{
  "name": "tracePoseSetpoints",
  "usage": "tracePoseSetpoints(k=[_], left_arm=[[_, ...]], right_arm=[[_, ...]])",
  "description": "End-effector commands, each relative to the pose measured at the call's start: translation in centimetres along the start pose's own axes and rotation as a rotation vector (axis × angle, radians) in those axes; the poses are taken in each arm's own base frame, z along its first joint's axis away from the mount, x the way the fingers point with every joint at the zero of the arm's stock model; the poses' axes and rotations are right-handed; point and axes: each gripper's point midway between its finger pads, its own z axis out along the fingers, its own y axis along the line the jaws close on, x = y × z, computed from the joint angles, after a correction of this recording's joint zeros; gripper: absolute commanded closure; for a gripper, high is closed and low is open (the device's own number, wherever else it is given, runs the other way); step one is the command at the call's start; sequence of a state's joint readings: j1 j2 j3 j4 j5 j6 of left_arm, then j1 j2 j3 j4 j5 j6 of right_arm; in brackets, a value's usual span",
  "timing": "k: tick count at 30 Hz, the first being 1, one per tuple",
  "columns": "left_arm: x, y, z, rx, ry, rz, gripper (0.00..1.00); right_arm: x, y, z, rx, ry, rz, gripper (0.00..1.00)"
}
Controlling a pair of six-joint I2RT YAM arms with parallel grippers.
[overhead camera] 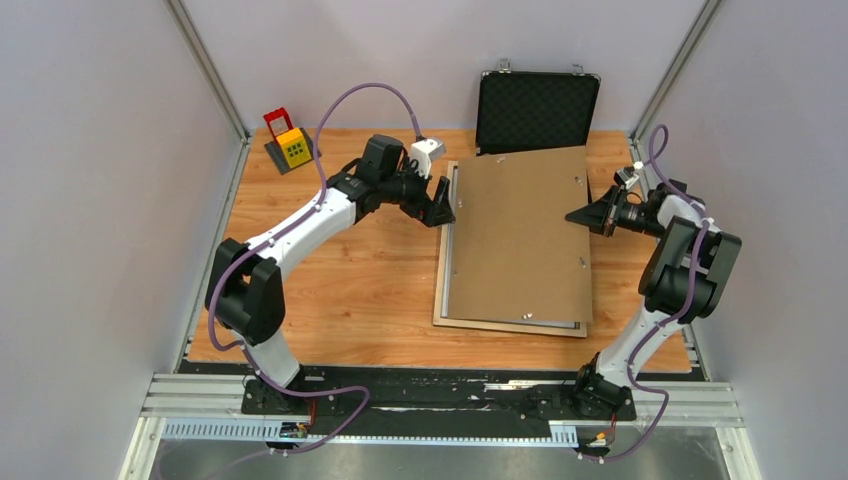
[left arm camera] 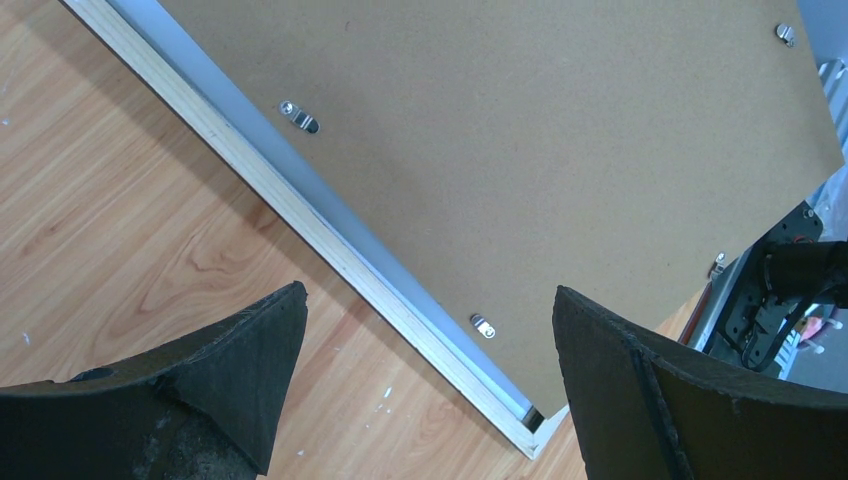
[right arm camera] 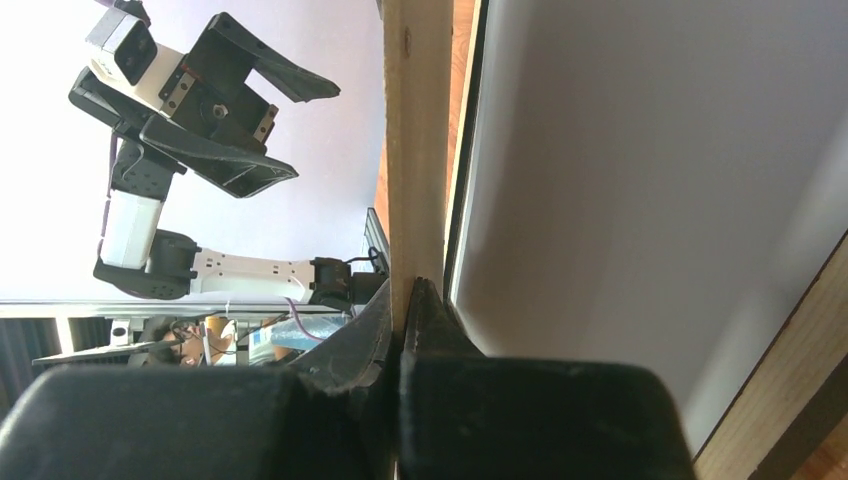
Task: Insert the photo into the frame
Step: Place the photo frame item in the photo frame.
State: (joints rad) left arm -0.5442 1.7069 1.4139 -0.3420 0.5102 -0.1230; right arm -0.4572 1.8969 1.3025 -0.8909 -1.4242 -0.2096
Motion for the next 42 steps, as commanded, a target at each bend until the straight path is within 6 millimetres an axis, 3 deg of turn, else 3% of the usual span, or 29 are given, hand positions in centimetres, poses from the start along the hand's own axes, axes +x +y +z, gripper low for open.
tracePoseSetpoints(k=[1, 42], left_arm=[[-2.4, -0.8, -2.0, -0.003, -0.072, 0.058, 0.00], [-1.6, -0.4, -1.7, 0.000, -0.061, 0.046, 0.00]], right_arm=[[-1.2, 2.1, 0.3, -0.087, -0.008, -0.013, 1.00], [-0.2, -0.4, 2.0, -0.016, 0.016, 0.027, 1.00]])
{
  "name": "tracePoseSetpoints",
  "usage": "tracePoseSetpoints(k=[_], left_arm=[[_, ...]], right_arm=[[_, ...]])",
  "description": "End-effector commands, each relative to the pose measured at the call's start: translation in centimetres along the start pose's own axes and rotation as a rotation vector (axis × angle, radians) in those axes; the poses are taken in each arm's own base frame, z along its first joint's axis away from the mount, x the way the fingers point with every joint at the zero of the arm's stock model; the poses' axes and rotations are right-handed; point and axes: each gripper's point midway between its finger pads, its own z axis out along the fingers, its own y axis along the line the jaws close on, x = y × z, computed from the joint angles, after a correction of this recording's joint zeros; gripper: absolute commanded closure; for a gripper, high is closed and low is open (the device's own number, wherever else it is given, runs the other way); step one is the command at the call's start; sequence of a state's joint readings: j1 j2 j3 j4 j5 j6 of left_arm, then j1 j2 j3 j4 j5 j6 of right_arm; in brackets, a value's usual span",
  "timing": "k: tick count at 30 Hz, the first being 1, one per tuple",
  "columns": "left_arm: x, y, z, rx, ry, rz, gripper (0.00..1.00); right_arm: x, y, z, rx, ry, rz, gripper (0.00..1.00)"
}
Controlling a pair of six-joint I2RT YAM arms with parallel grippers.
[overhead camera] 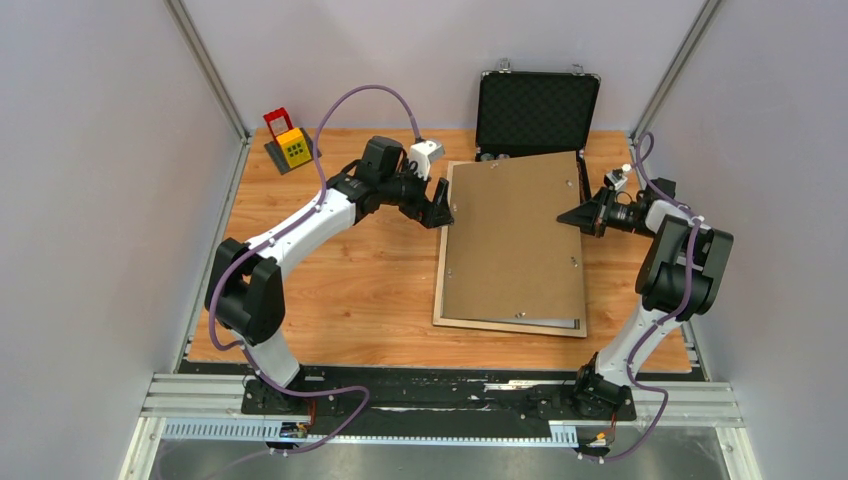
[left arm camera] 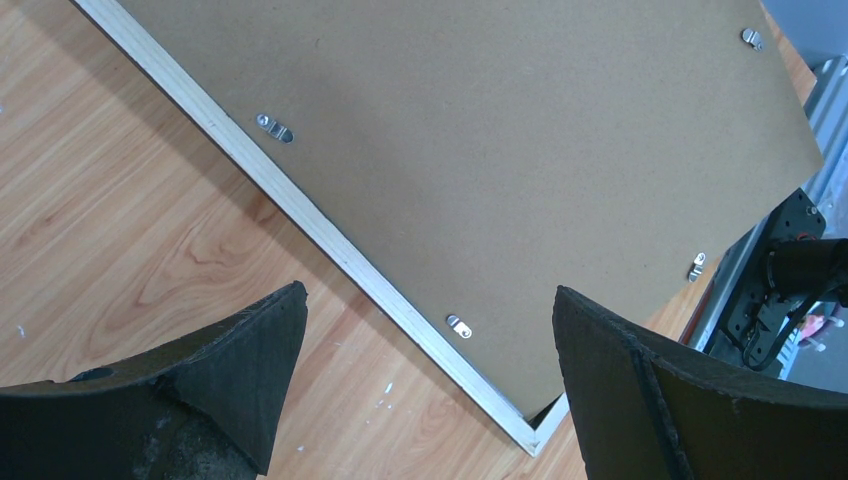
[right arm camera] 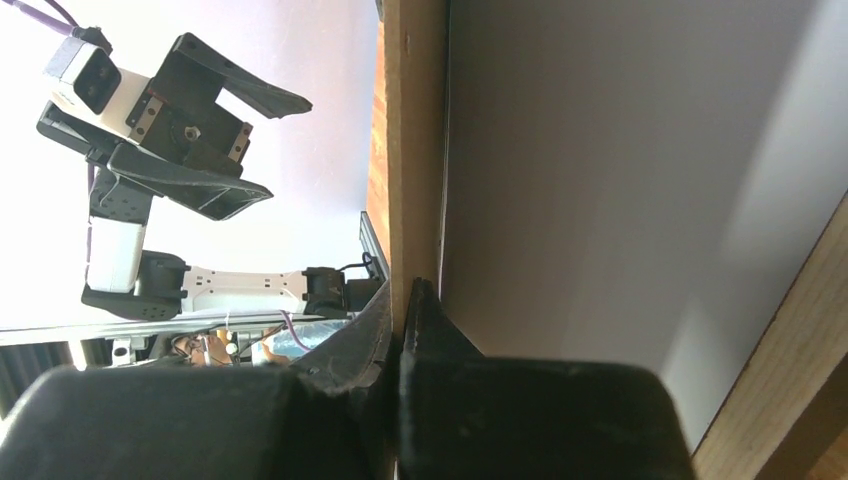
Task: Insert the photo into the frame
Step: Place the photo frame item in the photo frame.
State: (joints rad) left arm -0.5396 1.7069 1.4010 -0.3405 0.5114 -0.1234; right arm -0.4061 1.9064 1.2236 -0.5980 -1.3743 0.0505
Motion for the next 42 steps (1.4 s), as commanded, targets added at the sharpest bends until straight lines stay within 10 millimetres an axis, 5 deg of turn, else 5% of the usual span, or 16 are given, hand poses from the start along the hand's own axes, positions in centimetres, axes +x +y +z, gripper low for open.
tracePoseSetpoints(k=[1, 23, 42], left_arm=[[-2.0, -0.7, -1.7, 0.004, -0.069, 0.054, 0.00], [-1.9, -0.6, -2.1, 0.005, -0.074, 0.049, 0.00], [-1.8, -0.5, -1.8, 0.010, -0.066, 0.042, 0.00]], right_arm=[[-0.2, 1.7, -0.1, -0.046, -0.002, -0.031, 1.00], [-0.3, 1.9, -1.5, -0.013, -0.043, -0.055, 1.00], [-0.1, 2.1, -0.5, -0.045, -0.011, -0.035, 1.00]])
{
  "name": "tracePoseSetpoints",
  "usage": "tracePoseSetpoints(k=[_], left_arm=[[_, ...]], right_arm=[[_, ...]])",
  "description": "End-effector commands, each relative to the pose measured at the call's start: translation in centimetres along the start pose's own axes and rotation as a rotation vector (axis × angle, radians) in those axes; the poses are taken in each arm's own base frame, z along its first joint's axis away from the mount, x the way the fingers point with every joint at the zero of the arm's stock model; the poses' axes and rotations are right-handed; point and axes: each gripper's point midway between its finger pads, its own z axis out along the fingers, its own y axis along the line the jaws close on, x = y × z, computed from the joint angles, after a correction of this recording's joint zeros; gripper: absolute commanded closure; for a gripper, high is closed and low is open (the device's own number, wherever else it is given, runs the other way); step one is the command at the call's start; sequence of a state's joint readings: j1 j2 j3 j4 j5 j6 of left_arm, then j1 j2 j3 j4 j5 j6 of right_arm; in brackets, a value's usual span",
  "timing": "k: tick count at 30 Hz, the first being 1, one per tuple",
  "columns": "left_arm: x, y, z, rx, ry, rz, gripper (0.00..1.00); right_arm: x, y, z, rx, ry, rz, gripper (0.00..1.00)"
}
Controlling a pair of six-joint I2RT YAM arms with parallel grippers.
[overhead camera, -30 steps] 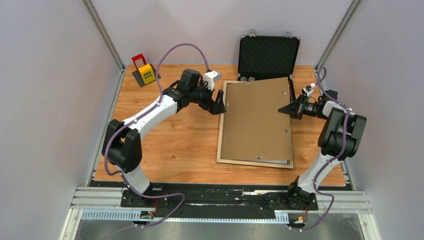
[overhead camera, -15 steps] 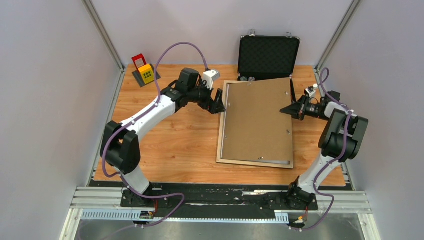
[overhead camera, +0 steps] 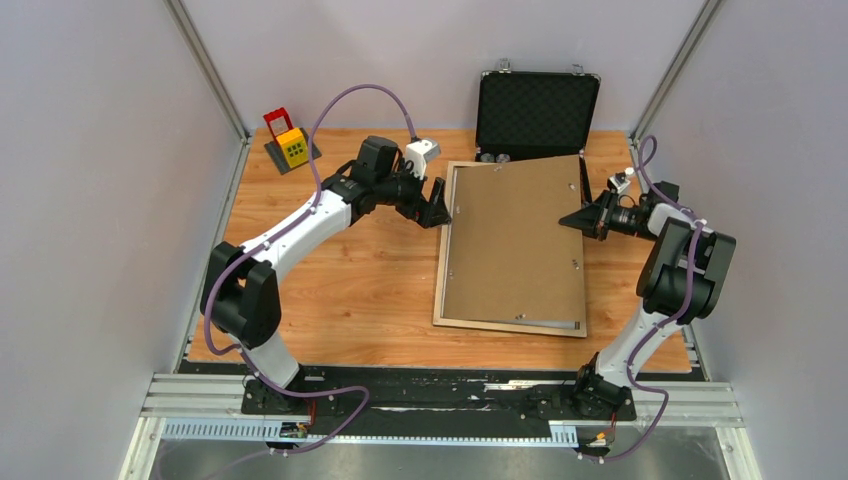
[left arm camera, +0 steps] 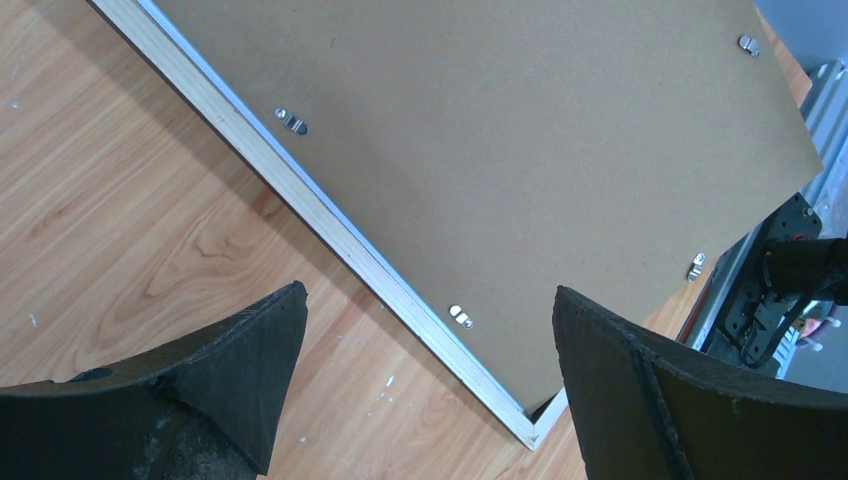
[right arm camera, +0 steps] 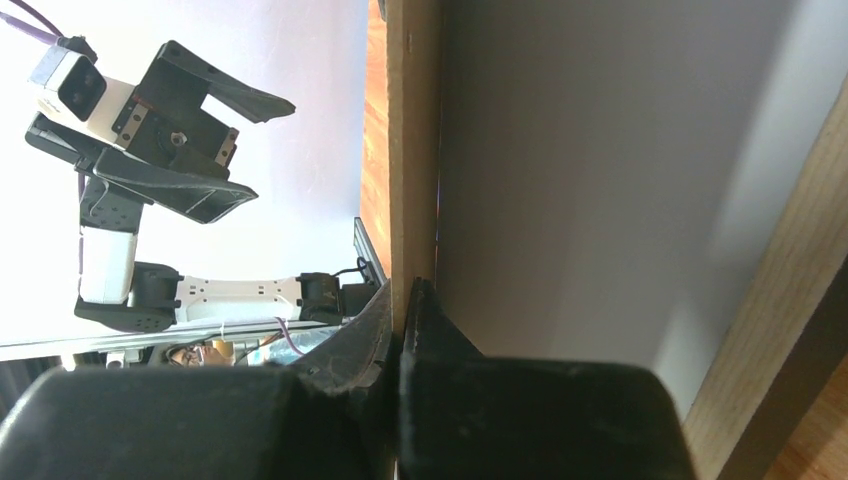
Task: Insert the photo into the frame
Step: Place the photo frame item in the photo frame.
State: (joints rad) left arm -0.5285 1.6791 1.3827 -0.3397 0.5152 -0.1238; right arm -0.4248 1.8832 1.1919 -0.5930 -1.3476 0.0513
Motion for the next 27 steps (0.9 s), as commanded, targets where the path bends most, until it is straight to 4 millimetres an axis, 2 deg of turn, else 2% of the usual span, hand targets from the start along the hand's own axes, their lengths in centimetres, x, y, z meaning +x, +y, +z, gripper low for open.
tracePoseSetpoints(k=[1, 27], left_arm=[[-1.6, -0.6, -0.9, 0.014, -0.053, 0.042, 0.00], [-1.3, -0.4, -0.8, 0.018, -0.047, 0.035, 0.00]], right_arm=[[-0.4, 2.5, 0.1, -0.076, 0.010, -0.041, 1.00], [-0.3, 3.9, 0.0, -0.143, 0.021, -0.026, 1.00]])
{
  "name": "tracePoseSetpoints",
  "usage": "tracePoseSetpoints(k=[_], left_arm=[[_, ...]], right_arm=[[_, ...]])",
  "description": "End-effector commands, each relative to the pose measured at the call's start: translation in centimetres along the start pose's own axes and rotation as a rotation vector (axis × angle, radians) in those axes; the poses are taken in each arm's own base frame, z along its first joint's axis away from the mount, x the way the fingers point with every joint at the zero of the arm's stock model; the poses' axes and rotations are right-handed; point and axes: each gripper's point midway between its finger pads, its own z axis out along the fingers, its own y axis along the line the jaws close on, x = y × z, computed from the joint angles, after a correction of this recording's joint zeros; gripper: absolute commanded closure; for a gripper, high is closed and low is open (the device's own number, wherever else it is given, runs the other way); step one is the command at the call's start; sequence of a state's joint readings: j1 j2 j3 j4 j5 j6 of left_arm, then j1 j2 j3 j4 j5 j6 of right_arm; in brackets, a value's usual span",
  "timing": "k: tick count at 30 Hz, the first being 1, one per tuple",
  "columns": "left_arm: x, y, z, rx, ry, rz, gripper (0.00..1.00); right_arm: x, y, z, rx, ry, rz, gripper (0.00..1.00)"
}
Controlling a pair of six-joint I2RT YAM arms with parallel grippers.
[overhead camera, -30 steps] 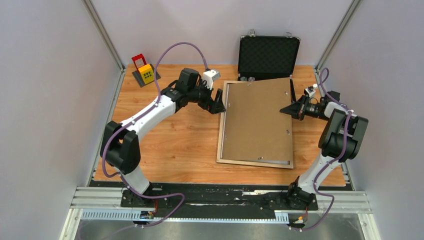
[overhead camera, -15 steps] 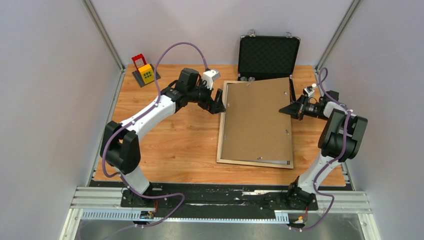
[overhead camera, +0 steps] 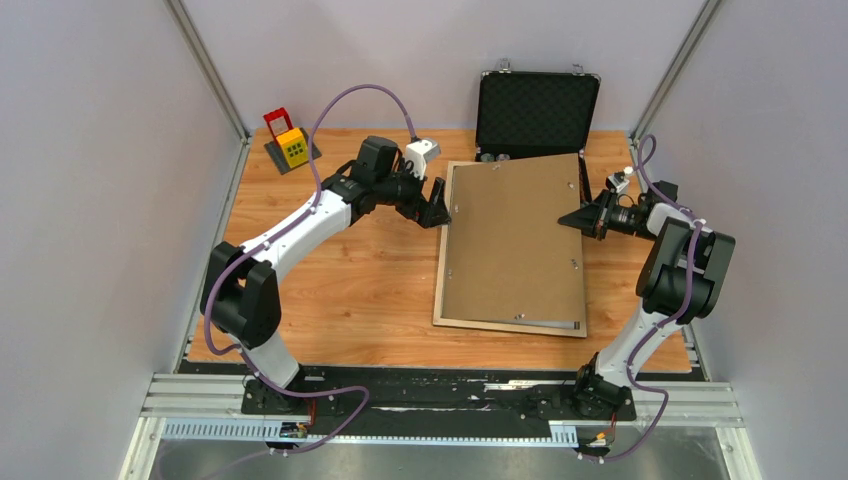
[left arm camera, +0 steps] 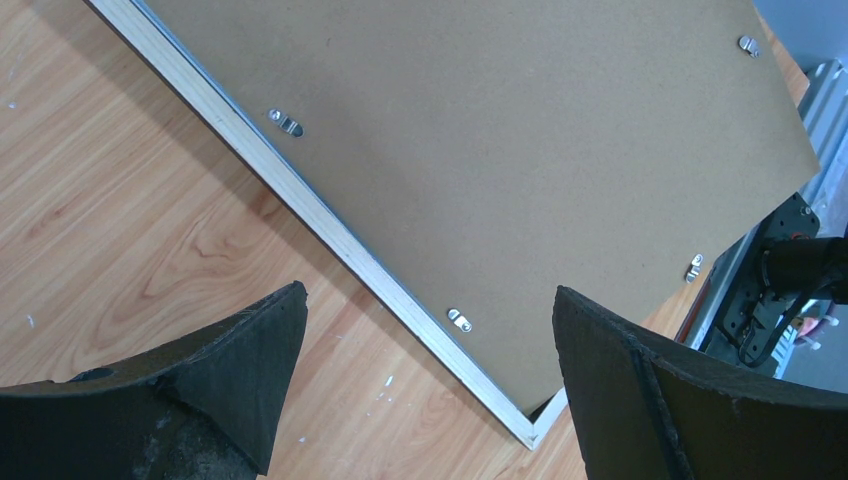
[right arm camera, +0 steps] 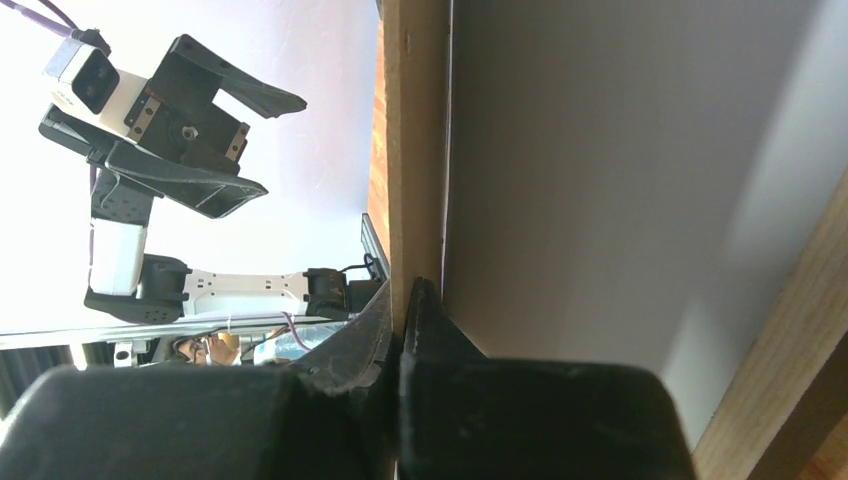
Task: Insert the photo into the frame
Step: Place the photo frame item in the photo frame.
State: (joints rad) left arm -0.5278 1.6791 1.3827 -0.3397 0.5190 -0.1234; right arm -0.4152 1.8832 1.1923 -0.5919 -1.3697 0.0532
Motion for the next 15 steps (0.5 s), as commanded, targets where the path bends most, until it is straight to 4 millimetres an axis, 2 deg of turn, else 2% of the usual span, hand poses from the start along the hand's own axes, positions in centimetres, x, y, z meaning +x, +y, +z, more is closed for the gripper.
tracePoseSetpoints(k=[1, 15], left_arm=[[-1.3, -0.4, -0.7, 0.015, -0.045, 0.034, 0.00], [-1.2, -0.3, -0.5, 0.017, -0.042, 0.031, 0.00]], right_arm=[[-0.4, 3.4, -0.2, -0.119, 0.011, -0.022, 1.00], [0.1, 2.1, 0.1, -0.131, 0.021, 0.042, 1.00]])
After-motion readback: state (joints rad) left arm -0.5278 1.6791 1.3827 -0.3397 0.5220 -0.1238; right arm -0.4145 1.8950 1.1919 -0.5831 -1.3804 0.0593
